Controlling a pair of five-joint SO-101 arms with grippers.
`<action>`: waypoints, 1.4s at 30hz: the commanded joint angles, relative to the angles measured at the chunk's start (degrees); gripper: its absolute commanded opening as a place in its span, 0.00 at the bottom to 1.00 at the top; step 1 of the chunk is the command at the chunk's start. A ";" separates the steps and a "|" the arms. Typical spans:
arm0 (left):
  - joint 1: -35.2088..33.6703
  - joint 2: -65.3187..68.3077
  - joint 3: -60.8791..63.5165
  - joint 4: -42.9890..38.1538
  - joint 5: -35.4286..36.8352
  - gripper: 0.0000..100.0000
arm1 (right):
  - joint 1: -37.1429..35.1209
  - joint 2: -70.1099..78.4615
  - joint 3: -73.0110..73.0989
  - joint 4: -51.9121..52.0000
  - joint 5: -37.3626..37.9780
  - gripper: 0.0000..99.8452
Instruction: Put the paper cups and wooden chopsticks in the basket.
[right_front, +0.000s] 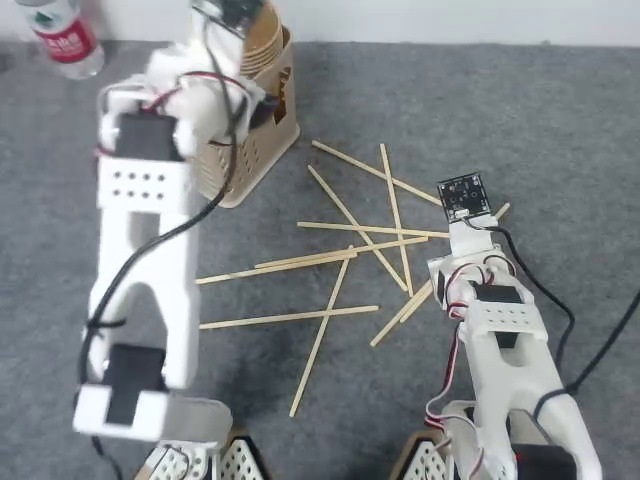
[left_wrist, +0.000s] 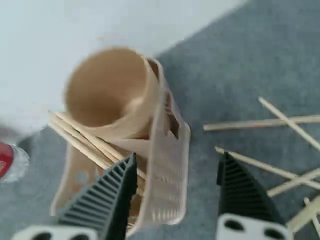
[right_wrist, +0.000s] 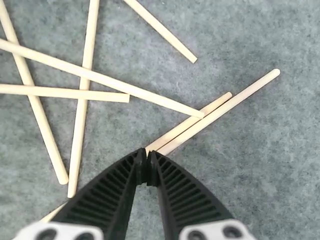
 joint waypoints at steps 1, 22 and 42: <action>0.44 6.95 -8.92 3.52 -0.97 0.25 | -0.48 -1.45 -0.53 -0.92 0.70 0.01; -1.85 39.74 -48.57 25.58 -1.32 0.22 | -0.57 -1.45 -0.44 -0.92 0.70 0.01; 1.76 29.10 -38.73 35.43 -5.54 0.01 | -0.57 -1.45 -0.44 -0.92 0.70 0.01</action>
